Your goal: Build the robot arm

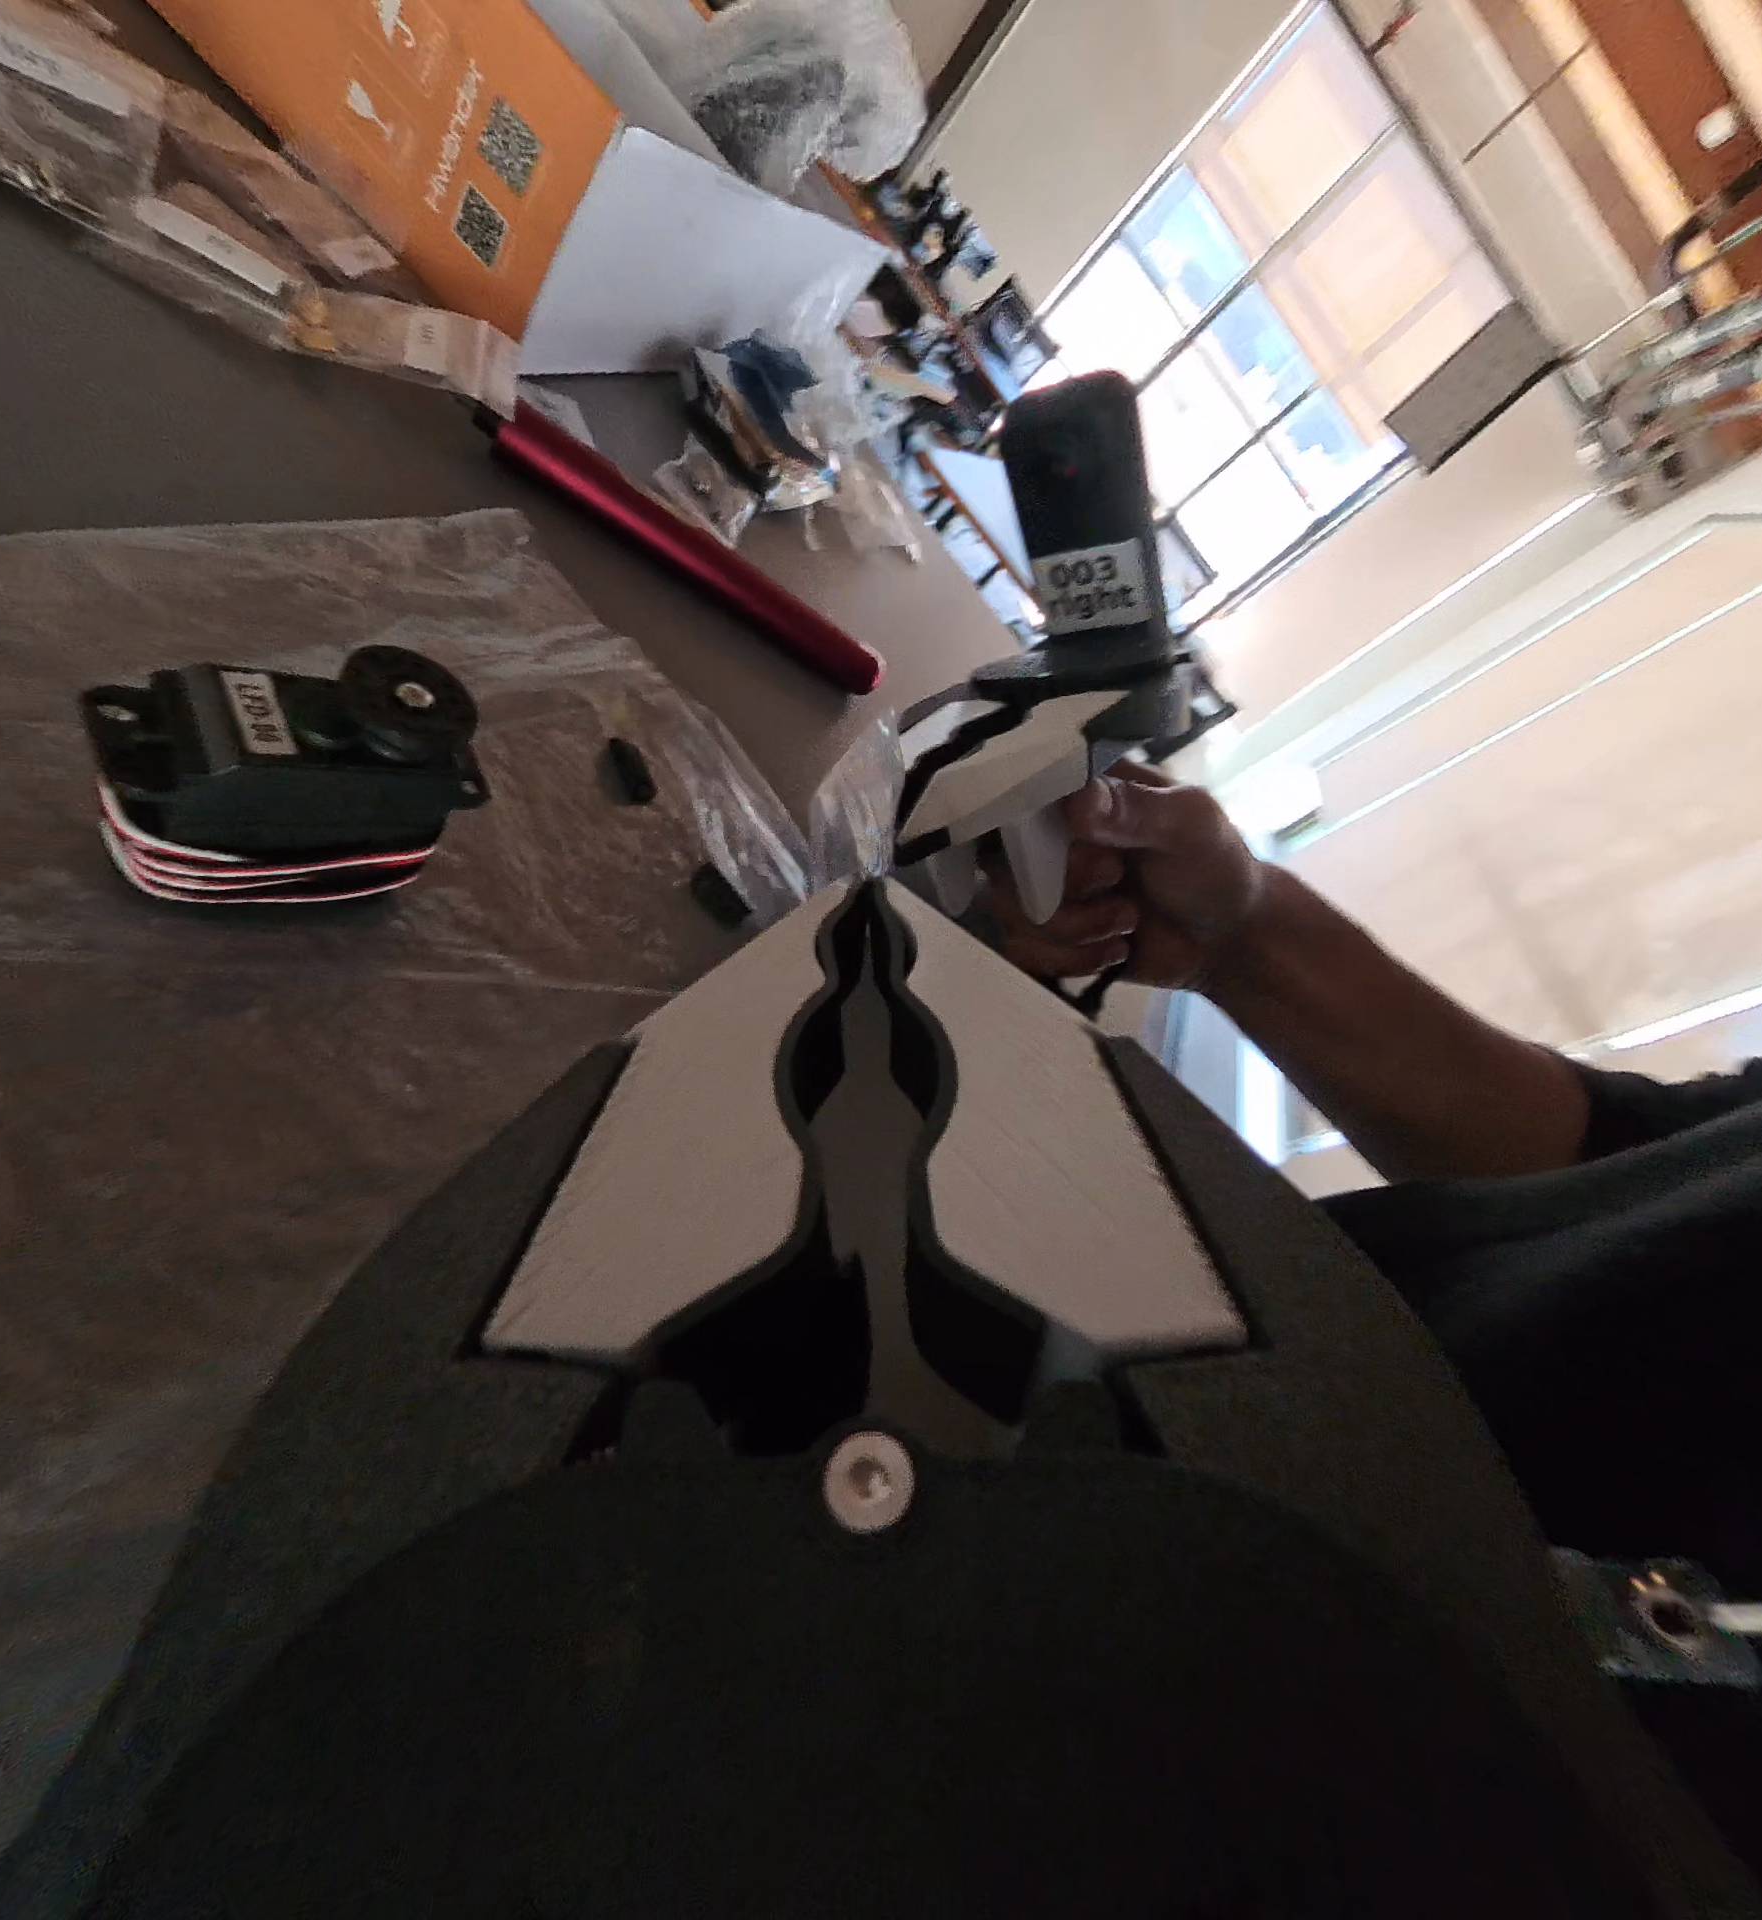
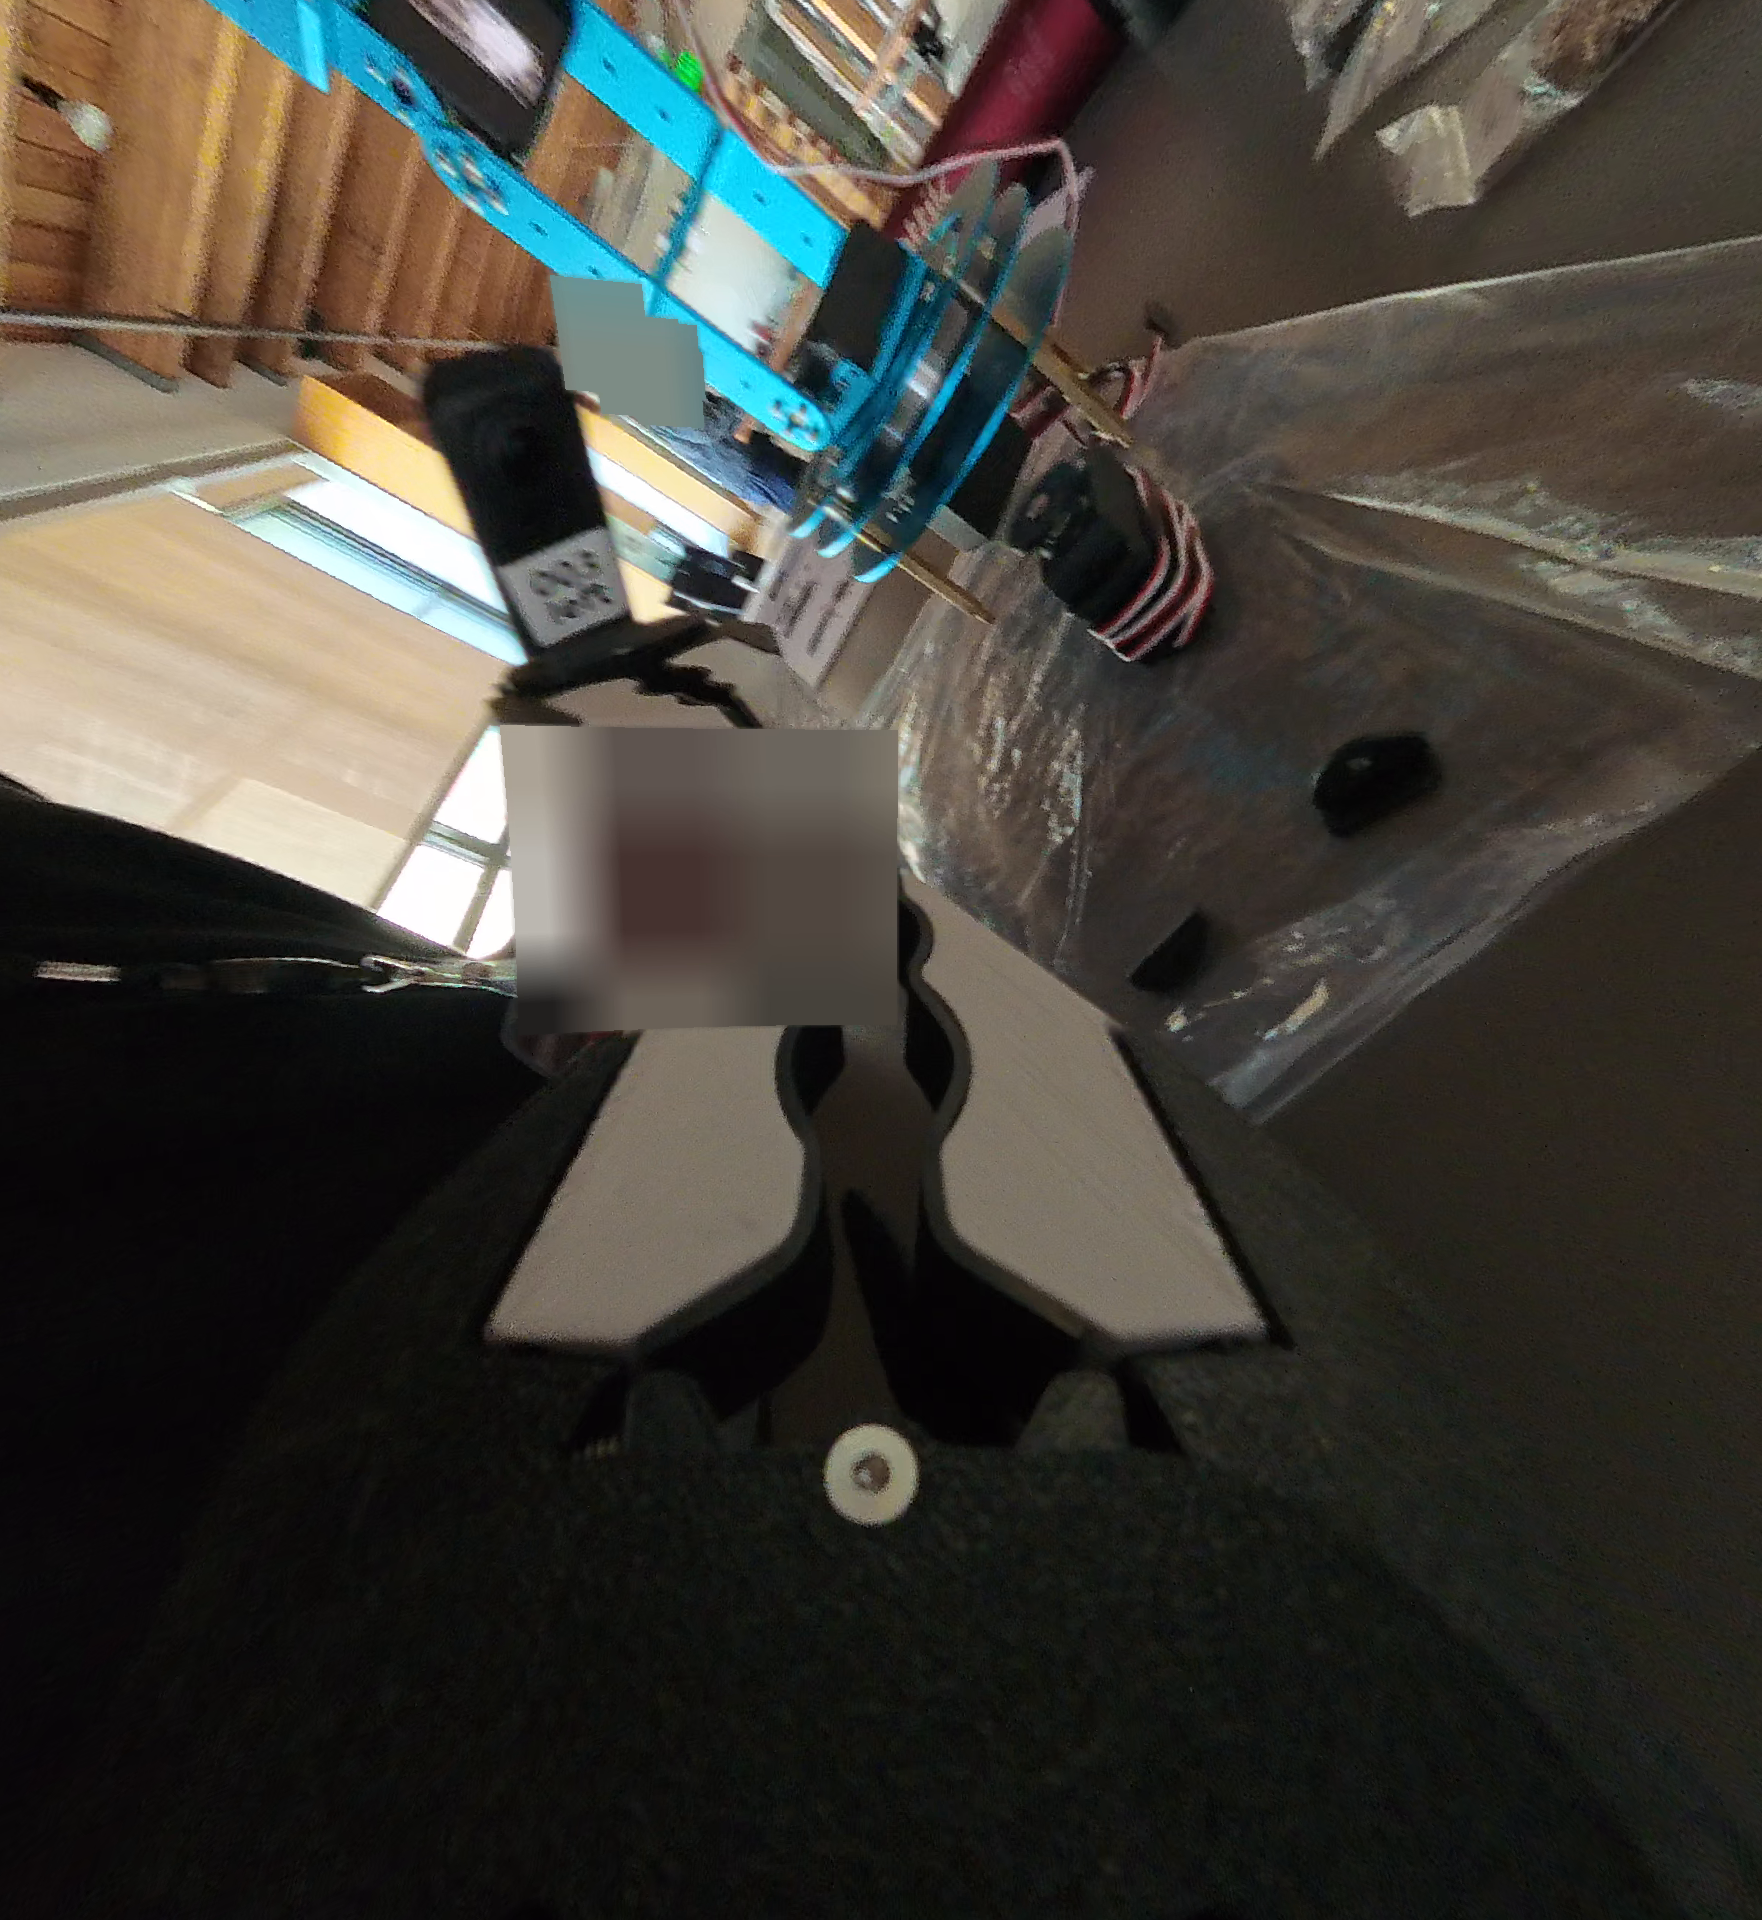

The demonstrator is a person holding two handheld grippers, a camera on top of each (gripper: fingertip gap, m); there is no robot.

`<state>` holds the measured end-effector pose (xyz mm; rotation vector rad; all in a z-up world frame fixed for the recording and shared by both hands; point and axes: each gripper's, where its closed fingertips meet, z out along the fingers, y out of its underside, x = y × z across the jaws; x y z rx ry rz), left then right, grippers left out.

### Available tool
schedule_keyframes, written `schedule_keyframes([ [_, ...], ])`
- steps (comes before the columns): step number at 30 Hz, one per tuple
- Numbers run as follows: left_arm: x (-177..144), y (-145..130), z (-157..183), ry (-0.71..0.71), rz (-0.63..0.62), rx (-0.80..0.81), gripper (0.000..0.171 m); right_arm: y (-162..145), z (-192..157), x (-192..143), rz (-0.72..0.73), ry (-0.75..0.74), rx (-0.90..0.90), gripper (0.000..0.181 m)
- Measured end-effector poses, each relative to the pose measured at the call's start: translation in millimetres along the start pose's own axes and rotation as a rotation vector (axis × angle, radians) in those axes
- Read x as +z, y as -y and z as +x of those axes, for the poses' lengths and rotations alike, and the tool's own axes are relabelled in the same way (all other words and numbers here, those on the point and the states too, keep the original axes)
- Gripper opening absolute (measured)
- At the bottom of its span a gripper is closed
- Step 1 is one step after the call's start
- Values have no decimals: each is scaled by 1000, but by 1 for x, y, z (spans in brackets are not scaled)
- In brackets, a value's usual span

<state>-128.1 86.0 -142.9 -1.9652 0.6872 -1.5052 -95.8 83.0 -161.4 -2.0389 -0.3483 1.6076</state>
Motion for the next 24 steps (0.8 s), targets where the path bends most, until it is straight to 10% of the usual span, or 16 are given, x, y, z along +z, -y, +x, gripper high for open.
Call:
schedule_keyframes([
  [9, 1, 18, 13, -168, 58, -134, 0, 10, -24, 7, 21, 197, 81, 40],
  [14, 8, 12, 17, -171, 27, -128, 0, 12, -29, 19, 29, 217, 65, 3],
  [24, -6, -9, -5, -8, -35, -86, 14, 2, 2, 14, -4, 26, 108, 3],
])
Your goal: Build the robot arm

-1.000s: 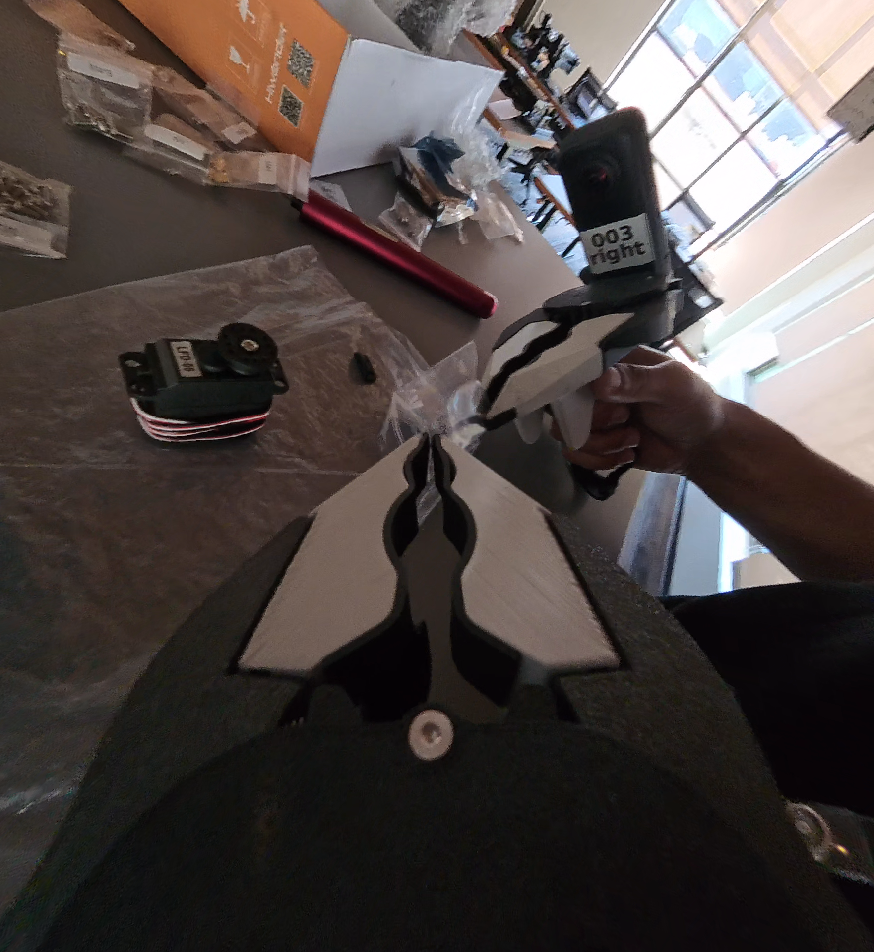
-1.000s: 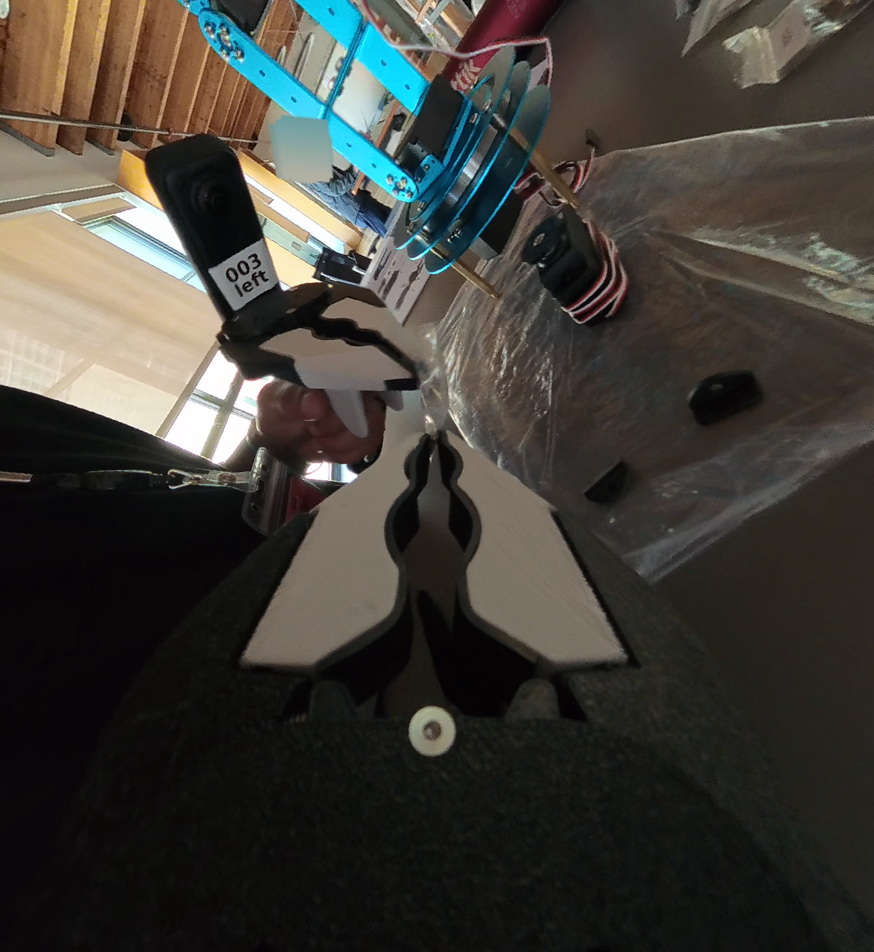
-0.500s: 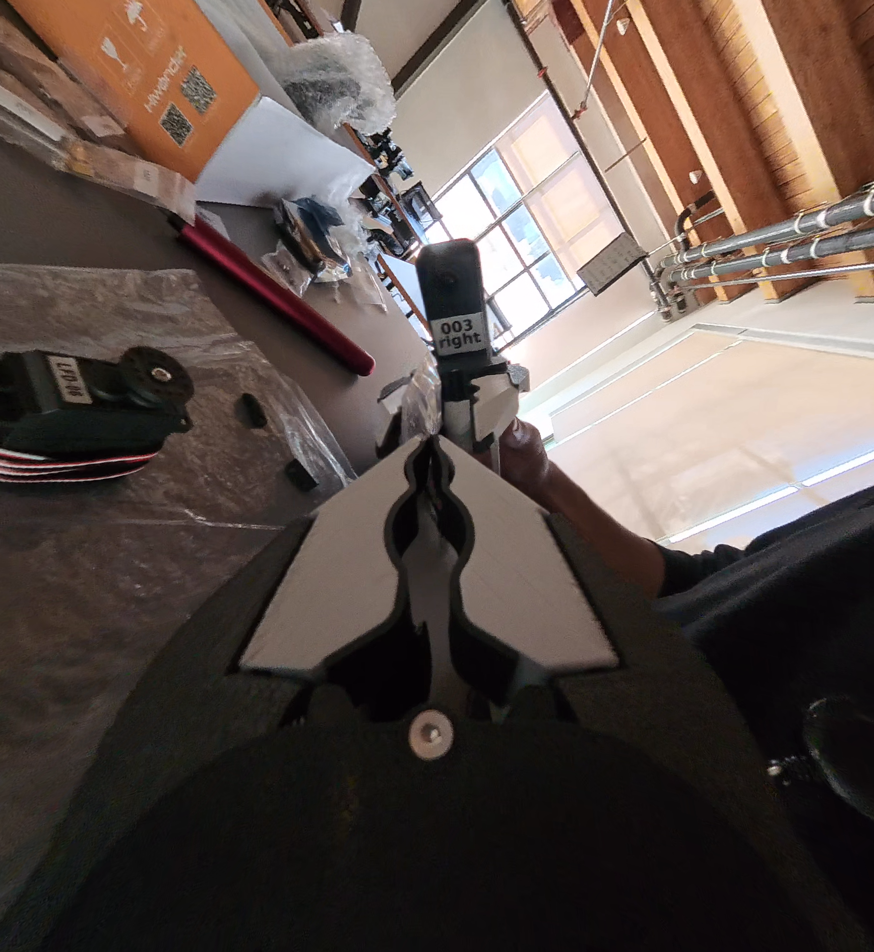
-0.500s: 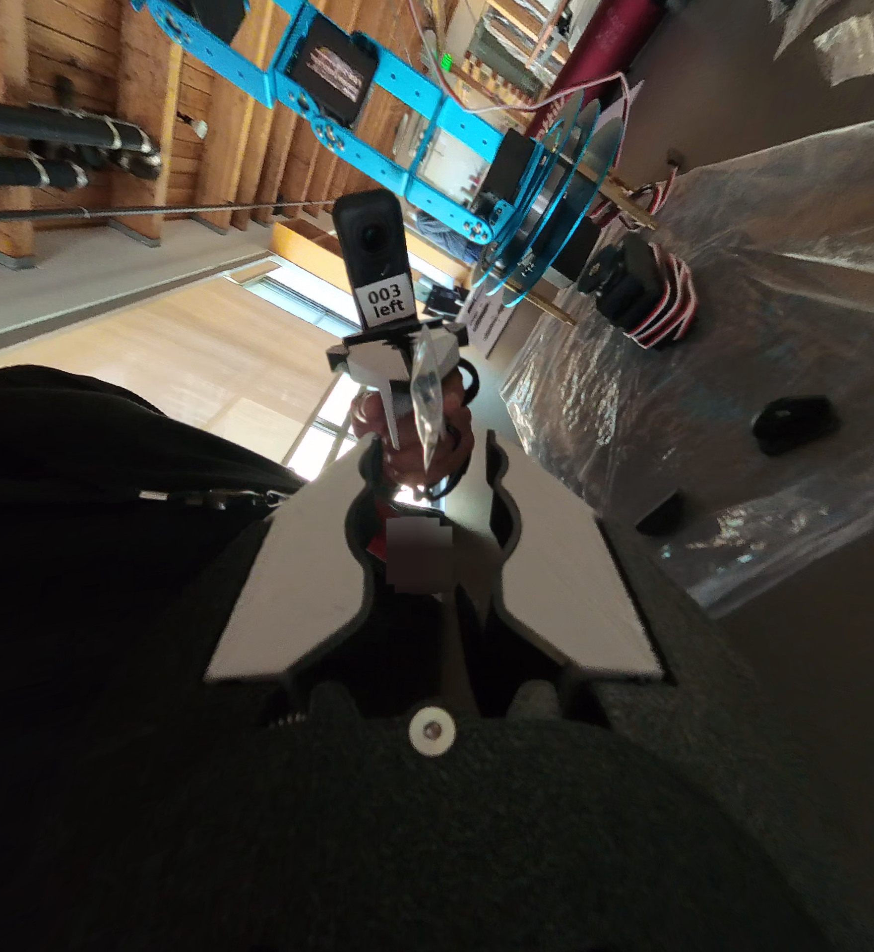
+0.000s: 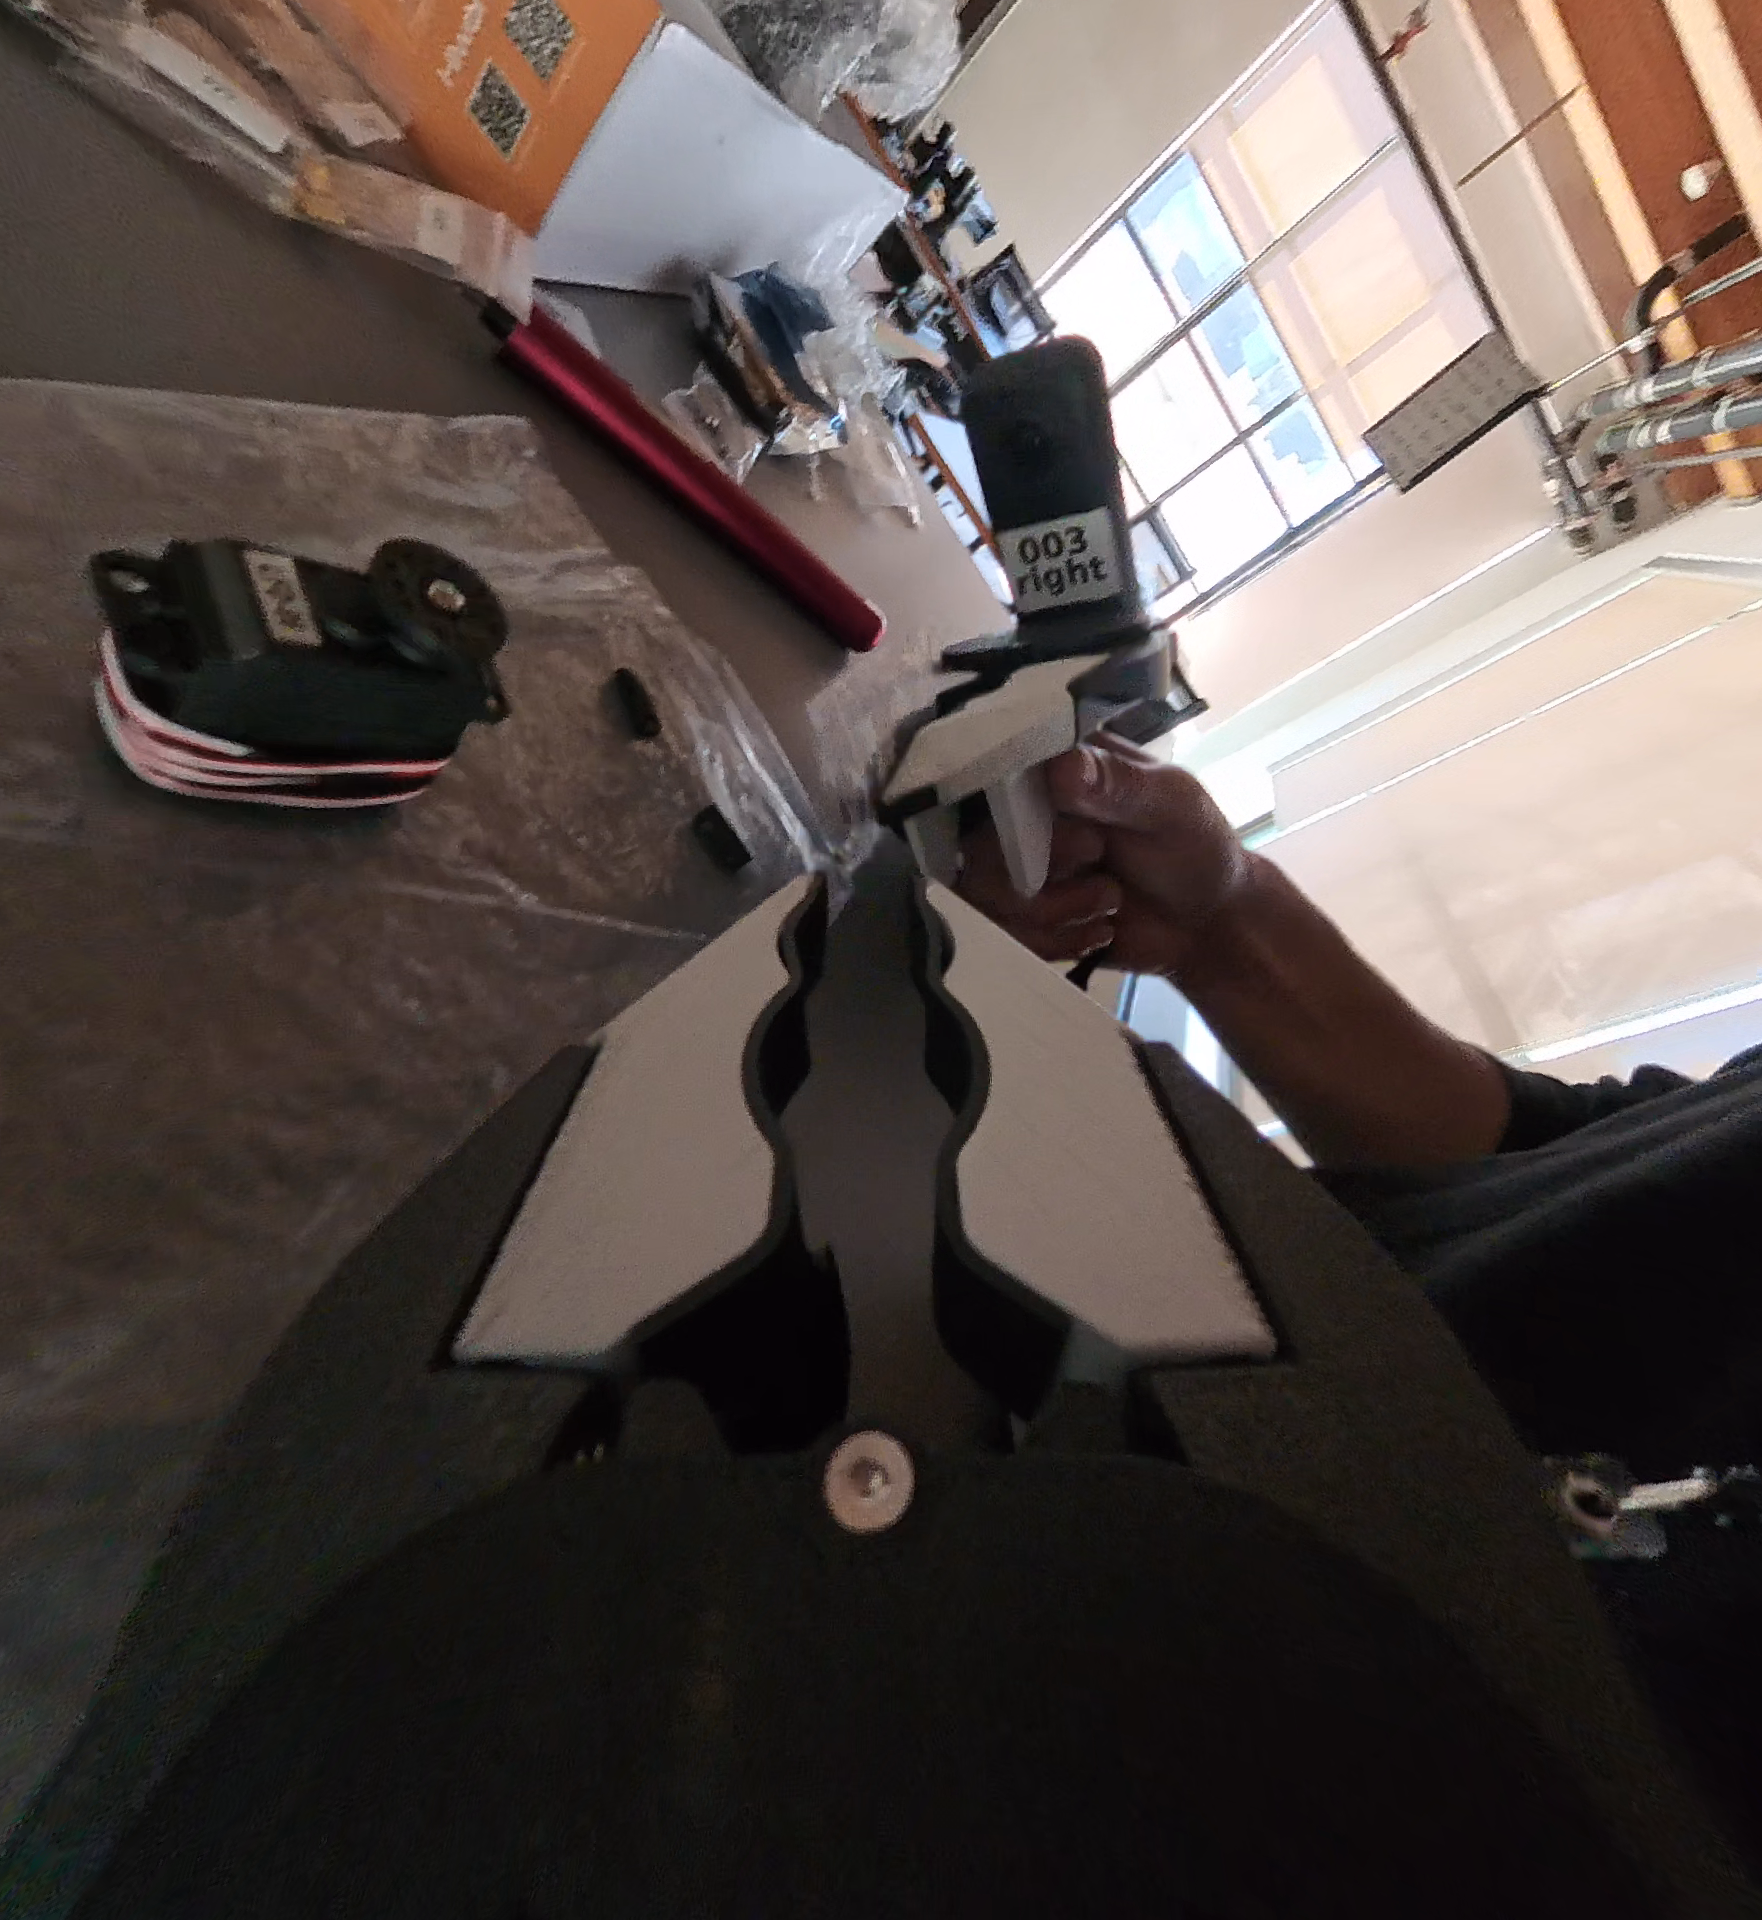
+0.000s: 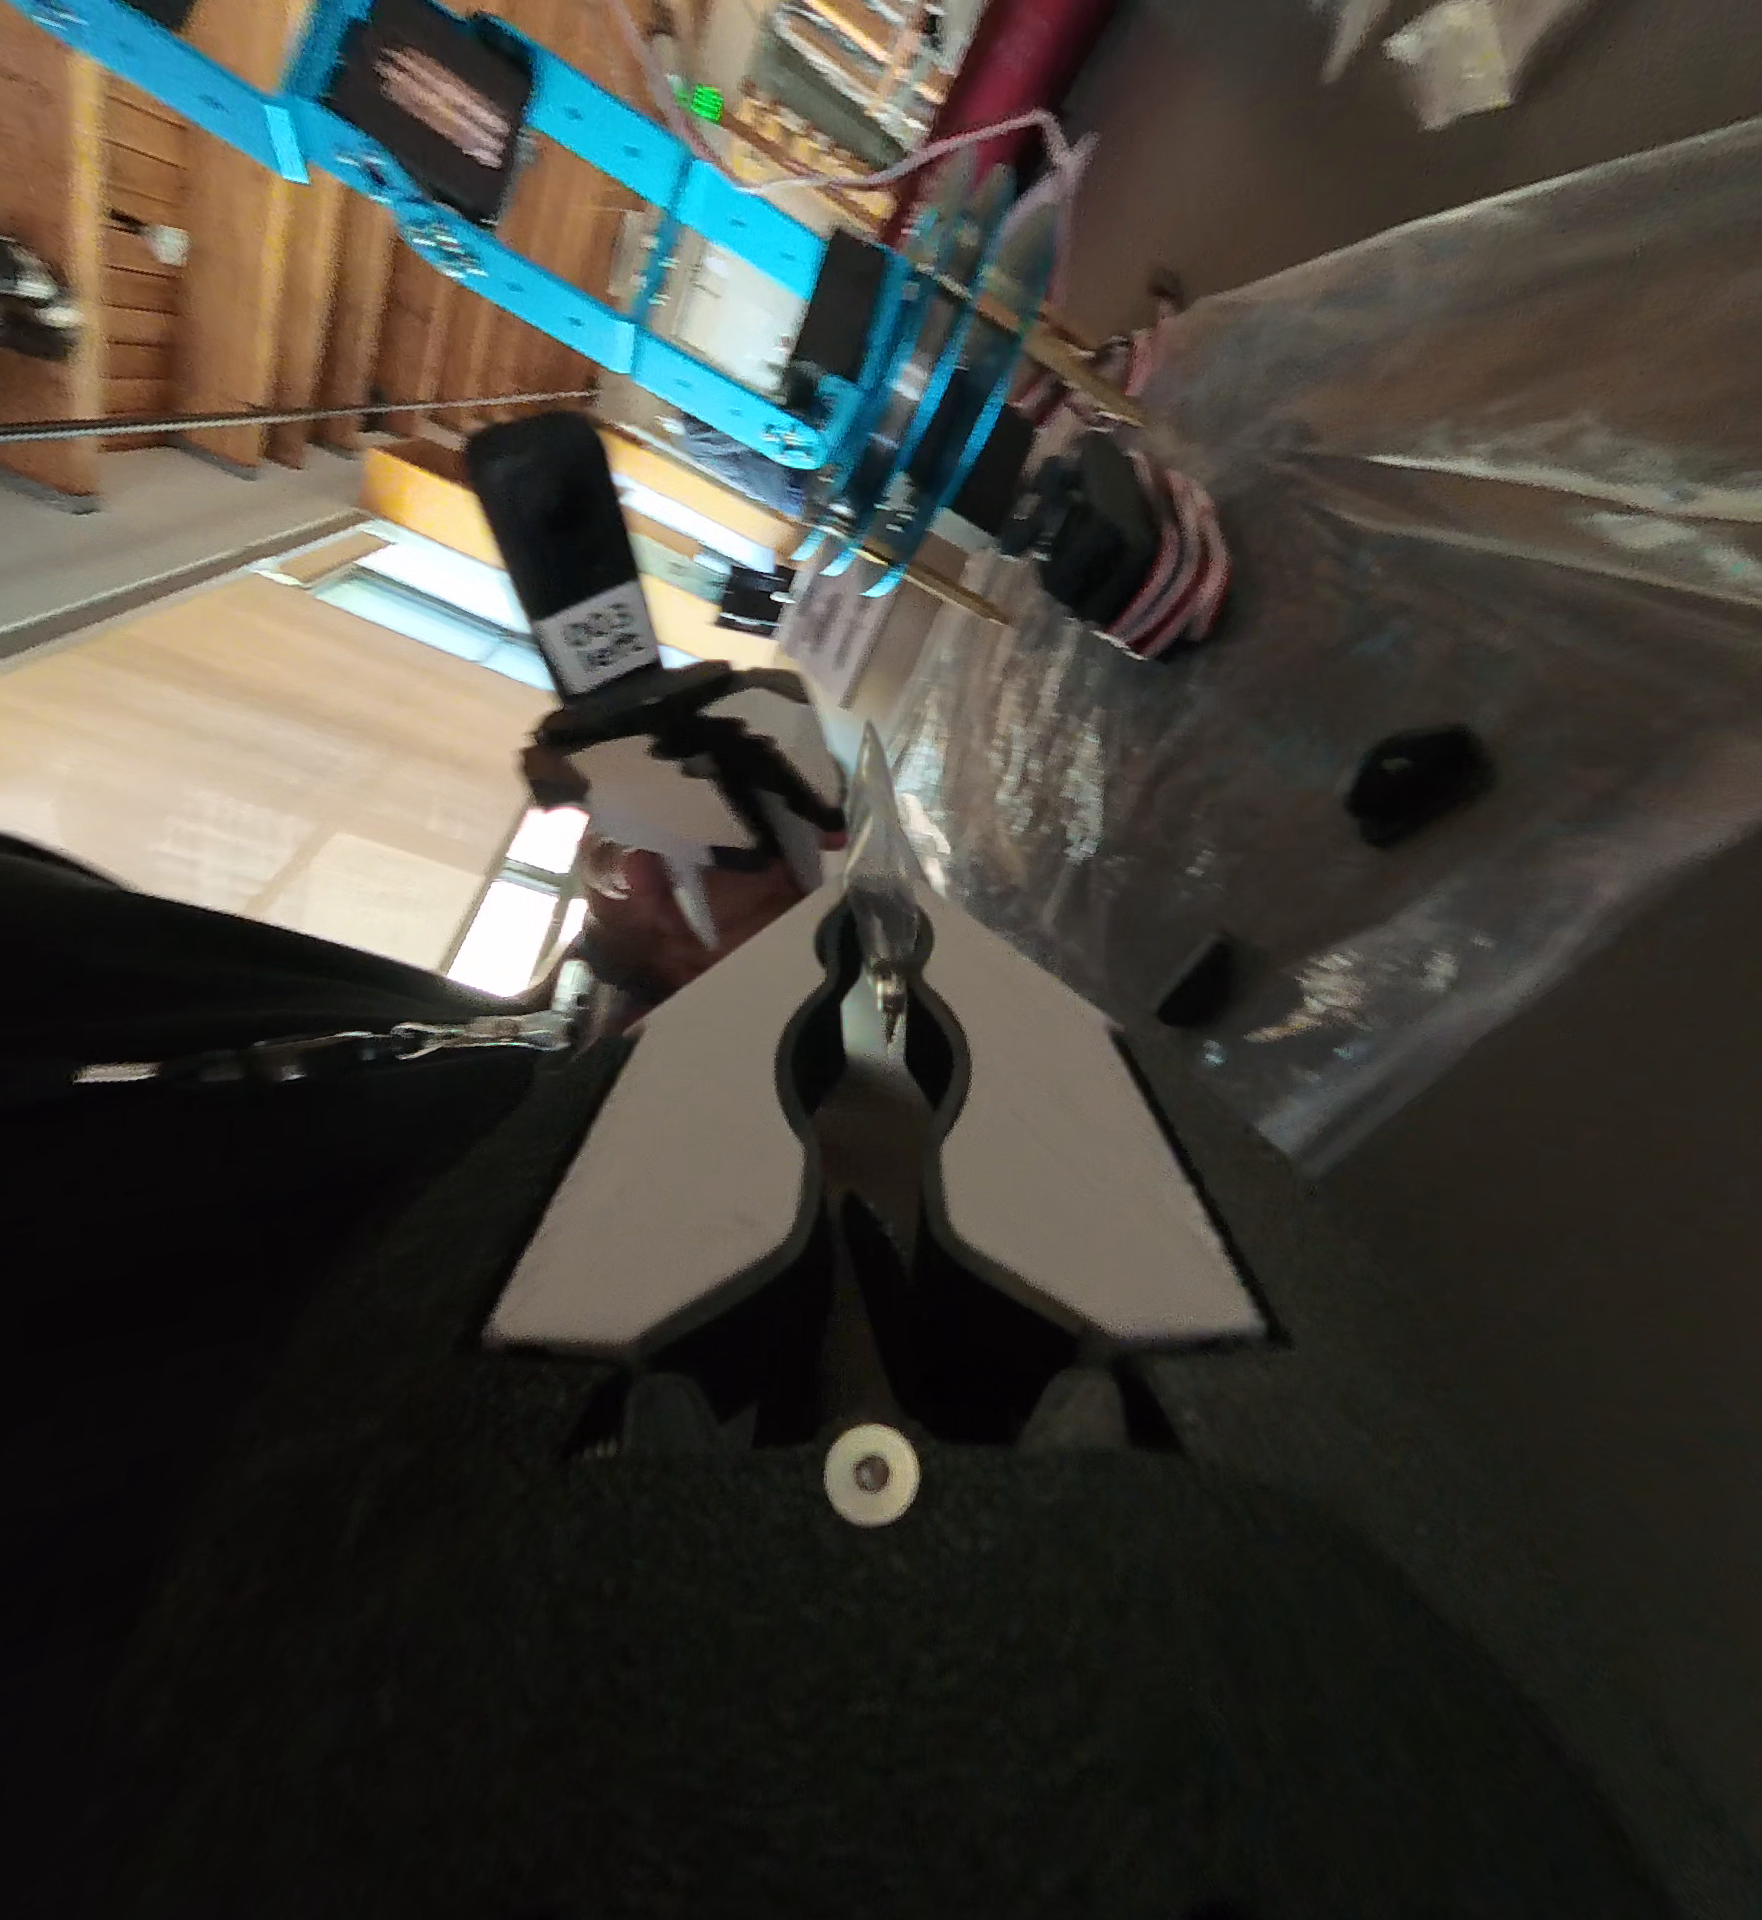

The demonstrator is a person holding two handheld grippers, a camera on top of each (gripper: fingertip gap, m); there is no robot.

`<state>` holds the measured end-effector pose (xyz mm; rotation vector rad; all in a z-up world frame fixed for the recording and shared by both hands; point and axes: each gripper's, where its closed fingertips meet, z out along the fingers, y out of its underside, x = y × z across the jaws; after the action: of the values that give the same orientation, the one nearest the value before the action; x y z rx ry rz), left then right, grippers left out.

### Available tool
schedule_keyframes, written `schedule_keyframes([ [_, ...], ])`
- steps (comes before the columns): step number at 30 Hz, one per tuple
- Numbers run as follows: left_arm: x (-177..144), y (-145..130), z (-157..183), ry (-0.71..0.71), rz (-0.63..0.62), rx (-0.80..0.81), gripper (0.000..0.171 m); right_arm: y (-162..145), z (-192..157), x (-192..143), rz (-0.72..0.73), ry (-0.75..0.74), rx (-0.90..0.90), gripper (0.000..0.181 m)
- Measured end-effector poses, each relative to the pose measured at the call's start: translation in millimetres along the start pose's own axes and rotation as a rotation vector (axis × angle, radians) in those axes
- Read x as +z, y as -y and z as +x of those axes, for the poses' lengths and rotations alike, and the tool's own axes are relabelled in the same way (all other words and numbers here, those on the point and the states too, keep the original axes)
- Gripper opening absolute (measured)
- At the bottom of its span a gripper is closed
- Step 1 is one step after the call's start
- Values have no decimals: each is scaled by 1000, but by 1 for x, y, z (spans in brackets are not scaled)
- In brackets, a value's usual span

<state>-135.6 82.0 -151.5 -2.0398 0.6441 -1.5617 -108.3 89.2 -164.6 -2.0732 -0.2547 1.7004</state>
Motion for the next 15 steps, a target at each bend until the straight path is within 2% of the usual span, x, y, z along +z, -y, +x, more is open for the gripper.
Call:
schedule_keyframes([
  [5, -13, -17, -10, 73, -33, 19, 14, -7, 35, -7, -59, -207, 2, 3],
  [9, -15, -27, -21, 138, -66, 40, 15, -4, 41, -9, -64, -263, -43, 3],
  [11, -16, -27, -21, 152, -68, 55, 15, -7, 51, -11, -103, -345, -93, 3],
  [13, -17, -26, -21, 164, -65, 67, 16, -5, 45, -8, -104, -317, -136, 3],
  [15, -17, -26, -20, 176, -70, 89, 15, -2, 49, -9, -99, -357, -147, 3],
])
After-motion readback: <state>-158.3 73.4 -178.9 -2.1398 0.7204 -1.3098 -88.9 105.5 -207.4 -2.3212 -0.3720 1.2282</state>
